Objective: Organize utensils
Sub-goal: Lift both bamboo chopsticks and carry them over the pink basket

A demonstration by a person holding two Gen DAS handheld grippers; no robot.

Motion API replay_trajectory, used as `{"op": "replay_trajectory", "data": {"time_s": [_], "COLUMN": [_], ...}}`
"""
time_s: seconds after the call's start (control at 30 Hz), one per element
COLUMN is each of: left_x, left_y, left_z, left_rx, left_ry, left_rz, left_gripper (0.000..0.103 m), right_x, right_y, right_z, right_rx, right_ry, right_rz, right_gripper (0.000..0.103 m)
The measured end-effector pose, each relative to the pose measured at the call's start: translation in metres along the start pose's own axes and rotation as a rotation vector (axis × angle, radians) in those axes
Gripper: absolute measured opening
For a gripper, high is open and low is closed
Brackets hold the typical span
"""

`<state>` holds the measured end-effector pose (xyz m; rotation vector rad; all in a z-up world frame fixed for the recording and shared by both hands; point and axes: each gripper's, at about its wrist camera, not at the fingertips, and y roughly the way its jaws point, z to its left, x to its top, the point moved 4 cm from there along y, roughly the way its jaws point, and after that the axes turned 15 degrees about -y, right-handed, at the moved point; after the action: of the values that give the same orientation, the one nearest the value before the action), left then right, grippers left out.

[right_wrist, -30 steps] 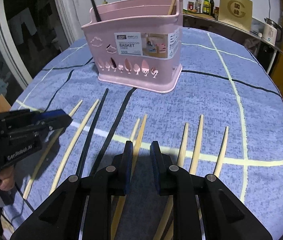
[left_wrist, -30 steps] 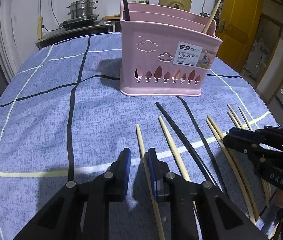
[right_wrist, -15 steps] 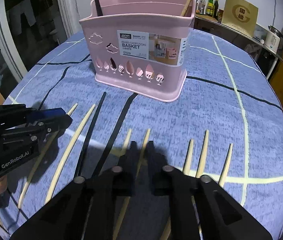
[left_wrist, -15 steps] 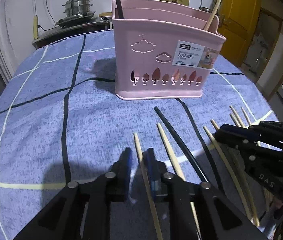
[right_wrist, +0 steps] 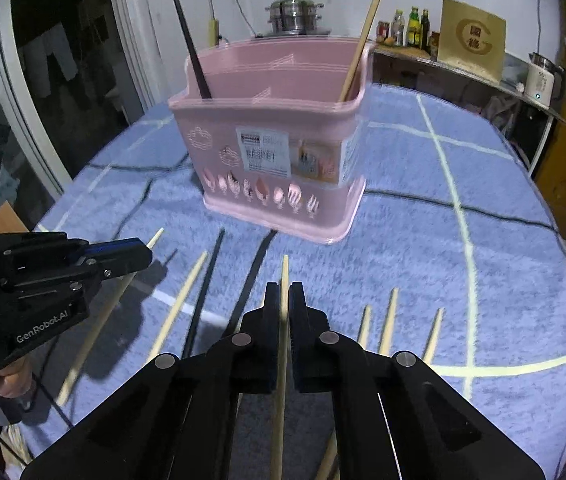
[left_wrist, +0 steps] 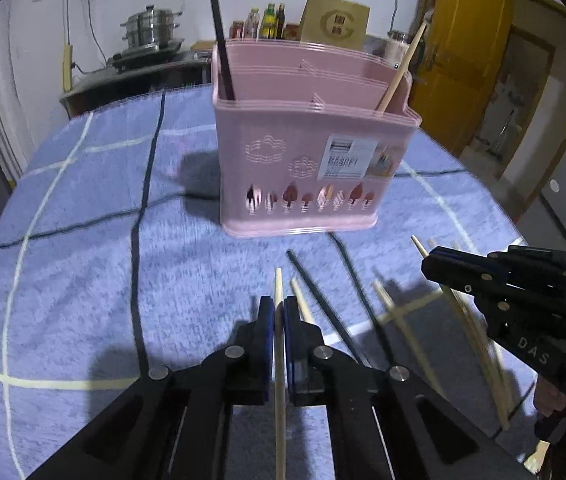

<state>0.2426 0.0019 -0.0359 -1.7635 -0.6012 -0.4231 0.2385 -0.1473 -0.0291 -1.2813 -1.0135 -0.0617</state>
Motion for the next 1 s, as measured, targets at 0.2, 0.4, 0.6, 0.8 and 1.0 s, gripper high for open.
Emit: {"op": "replay_trajectory", "data": {"time_s": [0.2, 0.4, 0.6, 0.8, 1.0], "left_x": [0.020, 0.040, 0.052, 0.054, 0.054], "left_y": [-0.042, -0.086, -0.124, -0.141, -0.151], "left_z": [-0.008, -0.014, -0.020, -0.027, -0.030], "left_rx": [-0.033, -0.068, -0.099, -0.118, -0.132], "left_ry": [0.008, 0.004, 0.006, 0.011, 0.012], "left_rz": [-0.076, -0.164, -0.232, -0.261, -0.275], "left_gripper": [0.004, 0.004, 0.004, 0.004, 0.004], "right_x": [0.019, 0.034, 0.043, 0.047, 0.048], "right_y": [-0.036, -0.070, -0.094, -0.114, -0.125], "right_z": [-0.005, -0.006, -0.003, -0.004, -0.002], "right_rx": [-0.020, -0.036, -0.052, -0.052, -0.047], "right_ry": [0.001, -0.007, -0.015, -0.004, 0.004], "right_rz": [-0.090, -0.171, -0.236, -0.302, -0.334], "right_gripper": [0.004, 0.004, 0.004, 0.004, 0.004]}}
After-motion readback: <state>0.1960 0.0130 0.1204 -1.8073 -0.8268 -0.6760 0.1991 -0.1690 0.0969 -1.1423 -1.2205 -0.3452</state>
